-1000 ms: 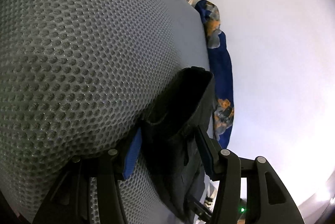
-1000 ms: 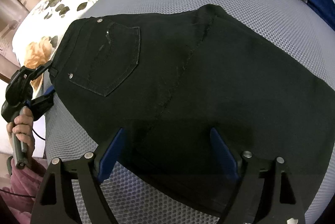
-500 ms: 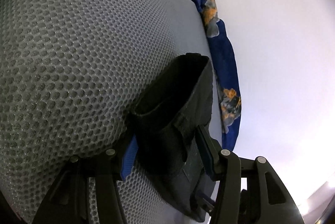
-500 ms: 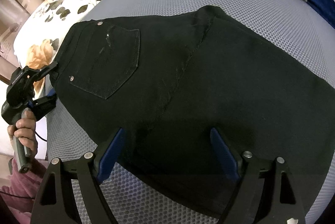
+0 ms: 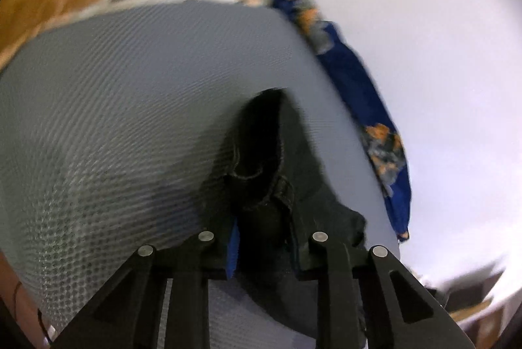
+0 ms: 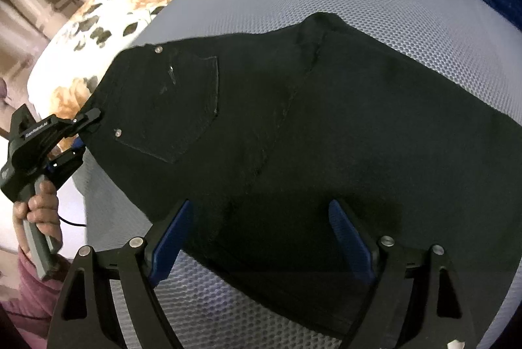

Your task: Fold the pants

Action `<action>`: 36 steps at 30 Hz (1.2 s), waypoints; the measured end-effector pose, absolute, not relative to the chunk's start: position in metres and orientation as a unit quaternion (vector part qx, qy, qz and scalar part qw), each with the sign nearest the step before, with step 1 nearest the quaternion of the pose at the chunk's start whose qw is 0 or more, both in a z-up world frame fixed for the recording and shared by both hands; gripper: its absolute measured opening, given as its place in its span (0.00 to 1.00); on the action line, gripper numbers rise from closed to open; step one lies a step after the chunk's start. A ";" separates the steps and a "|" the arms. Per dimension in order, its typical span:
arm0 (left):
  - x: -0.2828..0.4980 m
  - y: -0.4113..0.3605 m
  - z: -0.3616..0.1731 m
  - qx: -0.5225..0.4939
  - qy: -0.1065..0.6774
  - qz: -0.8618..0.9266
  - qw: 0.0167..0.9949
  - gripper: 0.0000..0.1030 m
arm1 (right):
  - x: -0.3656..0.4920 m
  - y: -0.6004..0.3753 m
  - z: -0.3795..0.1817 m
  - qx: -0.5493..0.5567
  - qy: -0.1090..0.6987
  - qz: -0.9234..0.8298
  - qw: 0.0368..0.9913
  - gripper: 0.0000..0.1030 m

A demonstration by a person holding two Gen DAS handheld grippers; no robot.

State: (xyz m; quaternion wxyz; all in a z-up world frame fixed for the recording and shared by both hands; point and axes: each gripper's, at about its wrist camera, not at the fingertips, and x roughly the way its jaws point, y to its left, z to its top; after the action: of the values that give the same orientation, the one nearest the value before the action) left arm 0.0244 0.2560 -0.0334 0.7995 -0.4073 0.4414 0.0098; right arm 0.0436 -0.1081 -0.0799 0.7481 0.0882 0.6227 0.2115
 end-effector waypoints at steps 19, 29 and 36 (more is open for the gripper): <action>0.094 -0.009 0.052 -0.192 0.458 -0.303 0.813 0.23 | 0.025 -0.315 -0.005 0.235 0.509 0.054 0.826 0.81; 0.080 -0.126 -0.048 -0.065 0.572 -0.336 0.745 0.23 | 0.007 -0.370 -0.033 0.293 0.522 0.041 0.800 0.78; 0.055 -0.142 -0.031 0.014 0.553 -0.352 0.755 0.43 | 0.014 -0.357 -0.066 0.317 0.553 0.102 0.764 0.73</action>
State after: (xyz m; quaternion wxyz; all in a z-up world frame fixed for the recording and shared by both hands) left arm 0.0551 -0.1422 -0.0310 0.7554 0.0139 0.5527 -0.3518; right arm 0.0140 -0.3572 -0.0662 0.7637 0.3172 0.5529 0.1021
